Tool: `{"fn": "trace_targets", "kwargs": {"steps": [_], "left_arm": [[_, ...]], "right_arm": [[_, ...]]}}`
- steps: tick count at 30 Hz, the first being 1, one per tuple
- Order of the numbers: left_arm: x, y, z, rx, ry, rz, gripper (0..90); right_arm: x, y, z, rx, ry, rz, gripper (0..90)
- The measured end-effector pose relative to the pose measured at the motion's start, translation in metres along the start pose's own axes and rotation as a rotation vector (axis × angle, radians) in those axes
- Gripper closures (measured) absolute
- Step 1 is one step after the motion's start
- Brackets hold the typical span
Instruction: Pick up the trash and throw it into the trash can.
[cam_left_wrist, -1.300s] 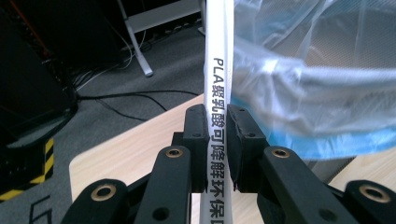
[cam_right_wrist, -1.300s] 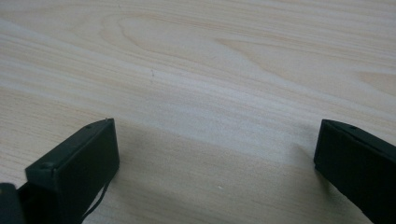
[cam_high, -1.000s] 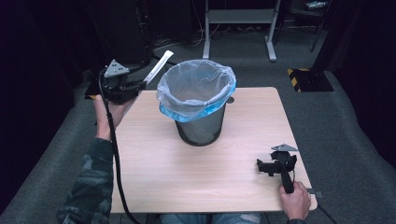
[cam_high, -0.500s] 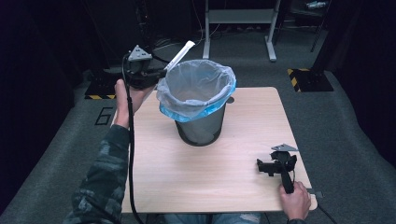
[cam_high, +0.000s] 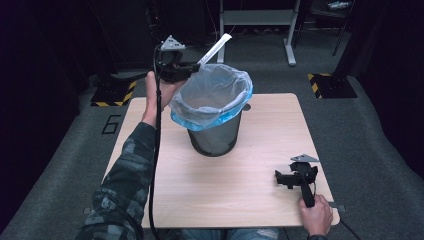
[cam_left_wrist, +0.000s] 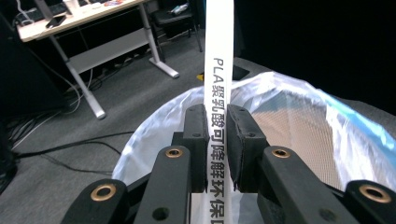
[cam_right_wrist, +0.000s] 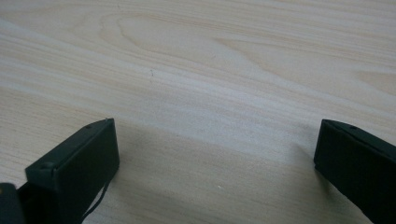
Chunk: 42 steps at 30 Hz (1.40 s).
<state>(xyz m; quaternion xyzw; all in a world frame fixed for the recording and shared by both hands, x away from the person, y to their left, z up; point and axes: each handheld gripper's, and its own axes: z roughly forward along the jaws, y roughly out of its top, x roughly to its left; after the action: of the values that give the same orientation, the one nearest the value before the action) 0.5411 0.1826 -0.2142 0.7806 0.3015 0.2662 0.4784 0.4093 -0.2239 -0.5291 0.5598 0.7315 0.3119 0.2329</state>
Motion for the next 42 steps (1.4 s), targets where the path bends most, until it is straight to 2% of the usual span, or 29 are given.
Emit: {"fn": "trace_targets", "kwargs": {"steps": [5,8,18,21,23,24,25,26,27,28,30,32,33,34,35,38,39,42], "left_arm": [[-0.007,0.016,0.016,-0.012,-0.031,0.013,78.6],[-0.012,0.021,0.024,-0.019,-0.043,0.015,78.5],[-0.017,0.022,0.047,-0.003,-0.052,0.009,78.0],[-0.017,0.02,0.051,0.001,-0.046,-0.01,75.2],[-0.016,0.017,0.053,0.009,-0.043,-0.021,68.0],[-0.016,0.015,0.054,0.013,-0.041,-0.026,68.0],[-0.014,0.013,0.054,0.021,-0.028,-0.047,60.2],[-0.014,0.013,0.054,0.021,-0.028,-0.047,55.2],[-0.014,0.012,0.053,0.031,-0.016,-0.057,55.2],[-0.013,0.01,0.051,0.035,-0.011,-0.065,45.1],[-0.012,0.009,0.049,0.041,-0.008,-0.072,36.1],[-0.011,0.007,0.046,0.058,-0.021,-0.085,33.5],[-0.009,0.005,0.04,0.067,-0.03,-0.093,27.4],[-0.009,0.005,0.04,0.067,-0.03,-0.093,25.2],[-0.008,0.004,0.034,0.076,-0.041,-0.092,22.7],[-0.009,0.002,0.026,0.074,-0.044,-0.08,21.2],[-0.009,0.0,0.022,0.085,-0.046,-0.065,20.1],[-0.009,-0.006,0.014,0.112,-0.054,-0.06,17.3]], "right_arm": [[0.0,0.0,0.0,0.002,-0.001,-0.001,0.0],[0.0,0.0,0.0,0.001,0.0,0.0,0.0],[0.0,0.0,0.0,0.002,-0.001,0.003,0.0],[0.0,0.0,0.0,0.002,-0.002,0.001,0.0],[0.0,0.0,0.0,0.004,-0.002,0.005,0.0],[0.0,0.0,0.0,0.004,-0.002,0.005,0.0],[0.0,0.0,0.0,0.004,-0.002,0.005,0.0],[0.0,0.0,0.0,0.004,-0.002,0.005,0.0],[0.0,0.0,0.0,0.004,-0.002,0.005,0.0],[0.0,0.0,0.0,0.004,-0.002,0.005,0.0],[0.0,0.0,0.0,0.004,-0.002,0.005,0.0],[0.0,0.0,0.0,0.003,-0.004,0.009,0.0],[0.0,0.0,0.0,0.001,-0.005,0.01,0.0],[0.0,0.0,0.0,0.001,-0.005,0.01,0.0],[0.0,0.0,0.0,0.001,-0.005,0.011,0.0],[0.0,0.0,0.0,0.002,-0.004,0.009,0.0],[0.0,0.0,0.0,0.002,-0.003,0.003,0.0],[0.0,0.0,0.0,0.004,-0.002,0.005,0.0]]}}
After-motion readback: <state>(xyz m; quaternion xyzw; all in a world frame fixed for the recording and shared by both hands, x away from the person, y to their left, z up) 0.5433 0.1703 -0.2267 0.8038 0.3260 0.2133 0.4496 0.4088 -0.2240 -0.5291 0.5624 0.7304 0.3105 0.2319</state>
